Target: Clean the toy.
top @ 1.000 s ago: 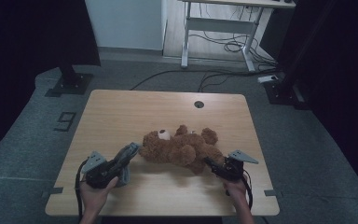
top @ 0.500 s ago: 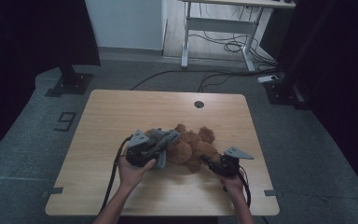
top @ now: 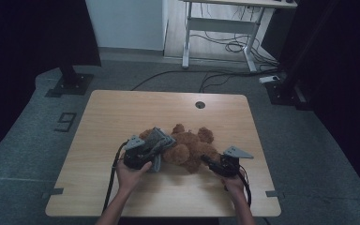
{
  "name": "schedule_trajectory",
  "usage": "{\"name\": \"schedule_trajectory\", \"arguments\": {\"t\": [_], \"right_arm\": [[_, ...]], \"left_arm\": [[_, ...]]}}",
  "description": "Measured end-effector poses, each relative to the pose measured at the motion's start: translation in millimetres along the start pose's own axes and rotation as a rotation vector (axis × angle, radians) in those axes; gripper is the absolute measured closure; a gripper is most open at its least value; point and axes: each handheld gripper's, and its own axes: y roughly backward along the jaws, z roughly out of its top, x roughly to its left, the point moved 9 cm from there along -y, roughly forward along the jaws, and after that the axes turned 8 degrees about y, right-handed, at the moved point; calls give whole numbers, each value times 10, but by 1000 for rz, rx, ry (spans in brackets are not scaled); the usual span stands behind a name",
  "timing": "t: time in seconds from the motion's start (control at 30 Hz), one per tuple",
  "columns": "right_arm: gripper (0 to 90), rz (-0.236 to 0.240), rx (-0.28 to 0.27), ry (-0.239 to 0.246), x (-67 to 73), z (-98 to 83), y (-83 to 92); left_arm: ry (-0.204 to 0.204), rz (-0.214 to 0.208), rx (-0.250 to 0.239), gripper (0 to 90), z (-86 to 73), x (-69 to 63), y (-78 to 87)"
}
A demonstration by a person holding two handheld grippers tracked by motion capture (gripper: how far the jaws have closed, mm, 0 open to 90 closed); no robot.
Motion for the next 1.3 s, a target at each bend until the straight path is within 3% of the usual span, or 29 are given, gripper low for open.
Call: {"name": "schedule_trajectory", "arguments": {"t": [0.17, 0.27, 0.37, 0.4, 0.43, 0.57, 0.6, 0.63, 0.7, 0.73, 0.8, 0.87, 1.0, 1.03, 1.07, 1.1, 1.13, 1.17, 1.2, 1.27, 1.3], "right_arm": [[585, 0, -2, 7, 0, -2, 23], [583, 2, -3, 8, 2, -9, 26], [581, 8, -1, 10, 9, -10, 33], [581, 9, -1, 10, 8, -10, 33], [580, 10, -1, 11, 4, -11, 33], [580, 11, 0, 1, -13, -19, 33], [580, 11, -1, 0, -13, -19, 32], [580, 11, -1, 1, -10, -17, 32], [580, 12, -2, 3, -6, -16, 33], [580, 12, -2, 1, -6, -16, 34], [580, 12, 0, 2, -5, -17, 37], [580, 11, 0, 0, -3, -15, 37], [580, 13, 2, 0, -1, -16, 39], [580, 15, 2, -3, 1, -20, 39], [580, 15, 2, -3, 1, -20, 39], [580, 17, -1, -7, 6, -25, 38], [580, 17, -1, -7, 6, -25, 38], [580, 19, -1, -9, 10, -30, 37], [580, 19, -1, -9, 10, -30, 37], [580, 20, 1, -9, 14, -30, 43], [580, 20, 0, -8, 16, -33, 47]], "left_arm": [[-12, 52, -38, 774, 0, 132, 214], [10, 87, -55, 773, -11, 291, 353], [12, 163, -43, 771, -80, 528, 461], [12, 163, -43, 772, -80, 528, 461], [8, 208, -32, 772, -110, 642, 516], [16, 215, -43, 773, -109, 695, 582], [16, 195, -57, 772, -80, 631, 610], [16, 195, -57, 773, -80, 631, 610], [-21, 190, -61, 772, -13, 466, 593], [-21, 190, -61, 772, -13, 466, 593], [-46, 153, -65, 771, 68, 276, 534], [-62, 92, -61, 772, 186, 29, 390], [-89, 40, -51, 772, 306, -199, 216], [-99, 4, -46, 771, 380, -359, 96], [-99, 4, -46, 771, 380, -359, 96], [-111, -24, -35, 771, 428, -492, -10], [-111, -24, -35, 771, 428, -492, -10], [-120, -58, -18, 771, 480, -657, -164], [-120, -58, -18, 771, 480, -657, -164], [-121, -95, -1, 771, 512, -801, -307], [-143, -112, 33, 771, 496, -927, -456]]}}
